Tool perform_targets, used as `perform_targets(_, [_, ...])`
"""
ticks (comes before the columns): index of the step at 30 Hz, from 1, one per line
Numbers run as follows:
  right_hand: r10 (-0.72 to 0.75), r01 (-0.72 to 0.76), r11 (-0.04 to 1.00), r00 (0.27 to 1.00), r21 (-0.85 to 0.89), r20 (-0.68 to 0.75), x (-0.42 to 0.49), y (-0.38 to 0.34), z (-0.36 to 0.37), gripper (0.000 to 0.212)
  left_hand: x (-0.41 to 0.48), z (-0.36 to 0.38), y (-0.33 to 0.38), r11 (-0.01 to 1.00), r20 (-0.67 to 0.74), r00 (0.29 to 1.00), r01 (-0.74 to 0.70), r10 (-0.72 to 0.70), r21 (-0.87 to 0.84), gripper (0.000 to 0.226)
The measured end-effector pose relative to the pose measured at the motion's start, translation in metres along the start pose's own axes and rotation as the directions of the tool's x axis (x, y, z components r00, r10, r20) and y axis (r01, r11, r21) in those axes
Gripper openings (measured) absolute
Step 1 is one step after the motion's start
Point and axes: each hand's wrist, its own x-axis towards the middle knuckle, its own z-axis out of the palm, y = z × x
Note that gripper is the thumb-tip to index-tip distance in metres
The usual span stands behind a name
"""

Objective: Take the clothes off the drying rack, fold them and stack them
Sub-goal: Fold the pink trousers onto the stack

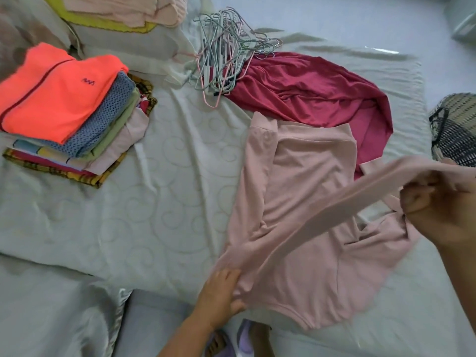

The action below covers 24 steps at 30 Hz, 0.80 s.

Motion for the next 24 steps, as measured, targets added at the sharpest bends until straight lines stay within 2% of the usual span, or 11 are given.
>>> perform_targets(1, [-0.038,0.037,0.999,0.999,-0.035,-0.039,-0.006,0.0,0.0,0.018,0.002,0.003,-0.003,1.0,0.095,0.995,0.01,-0.01,0.006,0.073])
perform_targets(2, [0.037,-0.043,0.997,0.995,-0.063,-0.088,0.012,-0.002,0.015,0.016,0.0,0.006,-0.004,0.999,0.129,0.991,0.034,-0.035,0.007,0.077])
perform_targets(3, [0.05,-0.066,0.985,0.994,-0.159,-0.102,0.016,-0.001,0.031,0.018,0.001,0.01,-0.005,0.999,0.088,0.996,0.034,-0.033,-0.012,0.071])
perform_targets(5, [0.034,-0.051,0.993,0.986,-0.105,-0.164,0.044,0.007,0.042,0.025,0.0,0.014,-0.004,1.0,-0.09,0.996,0.012,-0.01,0.017,0.038])
perform_targets(7, [0.067,-0.08,0.995,0.981,-0.067,-0.184,0.07,0.013,0.042,0.024,-0.003,0.02,-0.012,0.985,-0.131,0.991,-0.042,0.019,-0.168,0.011])
perform_targets(10, [0.112,-0.135,0.986,0.969,-0.095,-0.219,0.119,0.028,0.055,0.023,-0.007,0.013,-0.014,0.738,-0.118,0.956,0.124,-0.267,-0.663,0.017])
perform_targets(12, [0.137,-0.178,0.975,0.954,-0.135,-0.266,0.151,0.043,0.059,0.024,-0.007,0.009,-0.021,0.509,0.055,0.921,0.262,-0.386,-0.82,0.027])
perform_targets(14, [0.166,-0.236,0.952,0.933,-0.195,-0.319,0.186,0.063,0.054,0.026,-0.003,0.006,-0.03,0.354,0.222,0.887,0.376,-0.406,-0.856,0.01])
perform_targets(16, [0.2,-0.301,0.92,0.912,-0.252,-0.358,0.214,0.083,0.048,0.025,0.003,0.005,-0.039,0.33,0.284,0.863,0.436,-0.418,-0.837,0.046])
perform_targets(19, [0.244,-0.385,0.832,0.9,-0.4,-0.36,0.241,0.108,0.034,0.019,0.008,0.002,-0.041,0.32,0.301,0.837,0.471,-0.457,-0.822,0.055])
perform_targets(24, [0.221,-0.314,0.522,0.948,-0.793,-0.229,0.23,0.144,0.006,0.019,0.013,-0.003,-0.032,0.229,0.337,0.808,0.489,-0.483,-0.842,0.028])
